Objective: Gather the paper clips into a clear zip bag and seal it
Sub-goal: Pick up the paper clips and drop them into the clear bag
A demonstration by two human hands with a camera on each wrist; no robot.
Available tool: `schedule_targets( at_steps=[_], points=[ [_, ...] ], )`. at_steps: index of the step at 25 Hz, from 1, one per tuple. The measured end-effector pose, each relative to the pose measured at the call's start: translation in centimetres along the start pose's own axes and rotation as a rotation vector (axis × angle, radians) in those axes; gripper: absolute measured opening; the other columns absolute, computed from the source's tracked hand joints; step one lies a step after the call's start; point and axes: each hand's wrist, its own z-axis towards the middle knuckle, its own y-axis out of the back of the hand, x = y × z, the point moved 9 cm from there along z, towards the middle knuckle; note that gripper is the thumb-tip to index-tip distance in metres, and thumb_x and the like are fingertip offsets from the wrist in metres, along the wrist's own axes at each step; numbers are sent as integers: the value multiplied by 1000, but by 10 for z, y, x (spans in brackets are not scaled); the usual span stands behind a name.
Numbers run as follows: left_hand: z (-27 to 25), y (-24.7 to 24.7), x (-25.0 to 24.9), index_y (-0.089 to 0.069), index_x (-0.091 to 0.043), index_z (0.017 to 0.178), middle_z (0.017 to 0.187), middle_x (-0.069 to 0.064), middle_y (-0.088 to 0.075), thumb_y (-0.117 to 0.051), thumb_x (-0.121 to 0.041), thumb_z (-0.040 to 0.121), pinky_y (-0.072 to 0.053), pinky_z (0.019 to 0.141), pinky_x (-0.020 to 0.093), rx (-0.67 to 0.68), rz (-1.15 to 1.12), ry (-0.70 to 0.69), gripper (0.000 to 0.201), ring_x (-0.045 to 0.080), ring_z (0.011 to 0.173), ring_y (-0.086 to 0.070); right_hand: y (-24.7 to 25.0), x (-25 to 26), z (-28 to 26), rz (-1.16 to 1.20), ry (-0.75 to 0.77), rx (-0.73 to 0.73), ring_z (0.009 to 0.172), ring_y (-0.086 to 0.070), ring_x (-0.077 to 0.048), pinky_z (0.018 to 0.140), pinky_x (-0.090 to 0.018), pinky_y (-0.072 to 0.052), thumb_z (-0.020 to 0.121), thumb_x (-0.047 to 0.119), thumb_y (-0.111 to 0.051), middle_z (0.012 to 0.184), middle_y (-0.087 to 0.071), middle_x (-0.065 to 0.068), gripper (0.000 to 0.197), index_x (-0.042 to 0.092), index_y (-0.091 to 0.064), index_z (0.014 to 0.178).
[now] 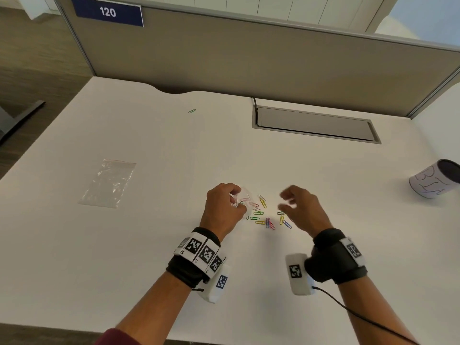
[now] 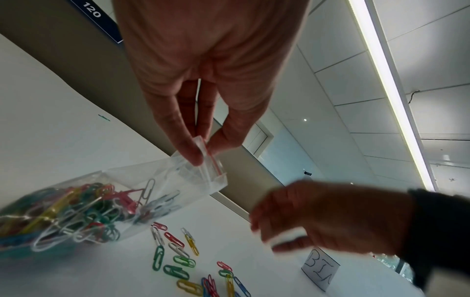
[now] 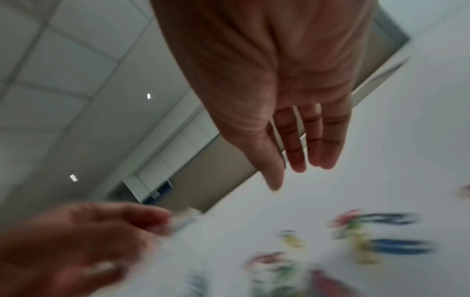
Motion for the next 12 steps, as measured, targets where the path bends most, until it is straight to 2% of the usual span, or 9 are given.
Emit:
schedule_targets(
  at_steps=[3,5,9,12],
  points=[
    [2,6,3,-65,-9,106,103,5,-66,-74,-10,73,-53,74,24,-22,3,7,35,17,82,-63,-4,-75,-16,-265,-244,115,119,-44,-36,94,-41,-43,76,17,-77,126,-50,-18,58,7,-50,125],
    [3,7,4,-65,-9,106,103,6,-67,-73,-8,73,-53,74,24,-29,7,12,34,17,82,-63,-13,-95,-22,-282,-308,141,121,-40,-39,97,-45,-42,74,17,-79,127,-44,-20,61,6,-48,126],
    [3,8,5,-65,-10,106,103,5,-66,-73,-9,74,-50,70,21,-30,10,18,33,16,82,-63,-42,-69,-11,-179,-172,104,114,-49,-36,96,-40,-47,76,6,-75,124,-45,-18,52,5,-52,122],
    [4,11,6,-65,-9,106,103,6,-67,-72,-8,74,-48,70,20,-45,9,22,33,15,81,-63,-64,-43,-2,-122,-65,154,110,-55,-32,93,-35,-50,74,8,-77,122,-49,-16,56,5,-52,124]
  ],
)
